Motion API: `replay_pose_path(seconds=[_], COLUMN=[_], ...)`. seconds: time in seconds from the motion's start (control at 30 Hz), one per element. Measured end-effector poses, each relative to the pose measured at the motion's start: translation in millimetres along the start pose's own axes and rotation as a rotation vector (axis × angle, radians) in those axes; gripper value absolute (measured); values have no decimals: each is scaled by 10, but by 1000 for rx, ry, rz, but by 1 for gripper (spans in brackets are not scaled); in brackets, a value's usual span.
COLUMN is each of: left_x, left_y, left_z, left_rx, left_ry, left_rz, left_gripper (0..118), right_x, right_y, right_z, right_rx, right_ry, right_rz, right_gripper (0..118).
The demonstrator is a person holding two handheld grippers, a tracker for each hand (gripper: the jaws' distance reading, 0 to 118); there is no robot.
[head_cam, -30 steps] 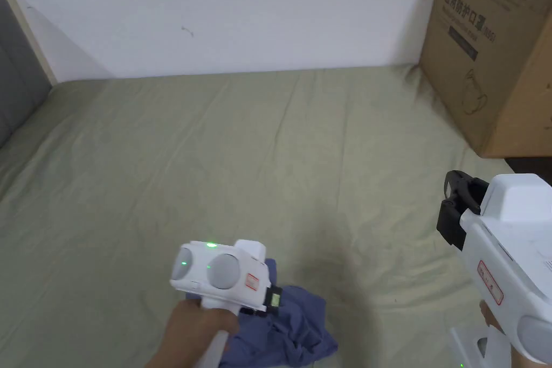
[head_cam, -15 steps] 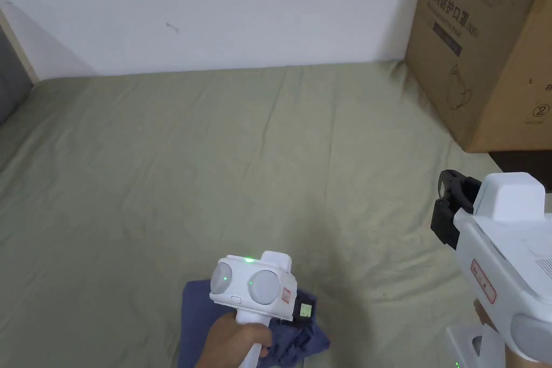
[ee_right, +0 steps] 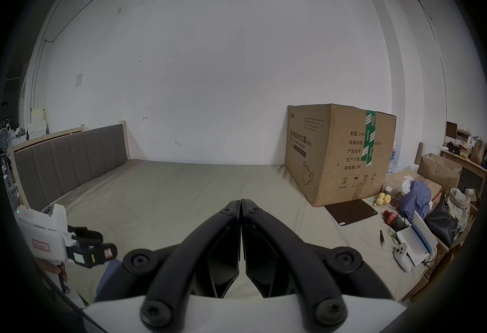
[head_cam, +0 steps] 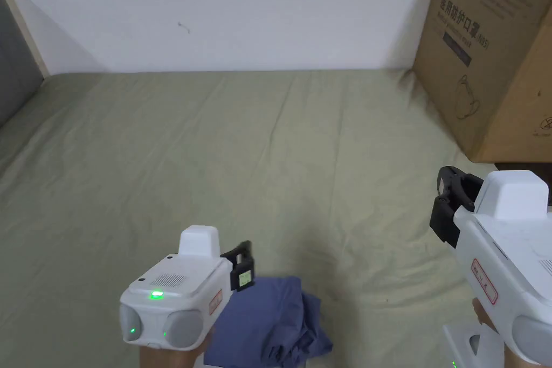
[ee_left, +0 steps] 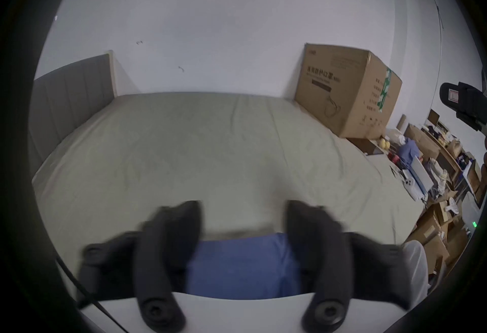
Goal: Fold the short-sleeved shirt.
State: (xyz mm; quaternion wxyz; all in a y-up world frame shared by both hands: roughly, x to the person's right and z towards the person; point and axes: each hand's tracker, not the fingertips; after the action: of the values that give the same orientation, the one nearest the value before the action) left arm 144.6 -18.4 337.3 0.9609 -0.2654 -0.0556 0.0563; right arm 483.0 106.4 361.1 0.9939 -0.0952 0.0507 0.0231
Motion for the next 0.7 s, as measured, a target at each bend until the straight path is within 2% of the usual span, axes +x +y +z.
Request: replay_pose_path(seconds=[0.03,0.07,0.1,0.13,0.7], left_x=[-30,-47,-53,-58,800], left_y=[-48,-80,-135,-181,-1074], left_z=[-17,-27,-56,-66,-700], left_rx=[-7,-14,-21,-26,-258], left_ry=[7,16,22,13,-145], left_rz=[-3,-5,-25,-31,-182], left_gripper=[22,22,4,0,0], right_x=[-9,-13,-16,-18,209], right_y=[-1,-2,-5,-8,-144], right_z=[1,1,-1,-4,-72], right_rx=[-1,-1,-4,-6,-55], right_ry=[1,1,1,0,-37], right_rz=[-1,0,0,-1,-8], right_gripper=[0,0,0,0,0])
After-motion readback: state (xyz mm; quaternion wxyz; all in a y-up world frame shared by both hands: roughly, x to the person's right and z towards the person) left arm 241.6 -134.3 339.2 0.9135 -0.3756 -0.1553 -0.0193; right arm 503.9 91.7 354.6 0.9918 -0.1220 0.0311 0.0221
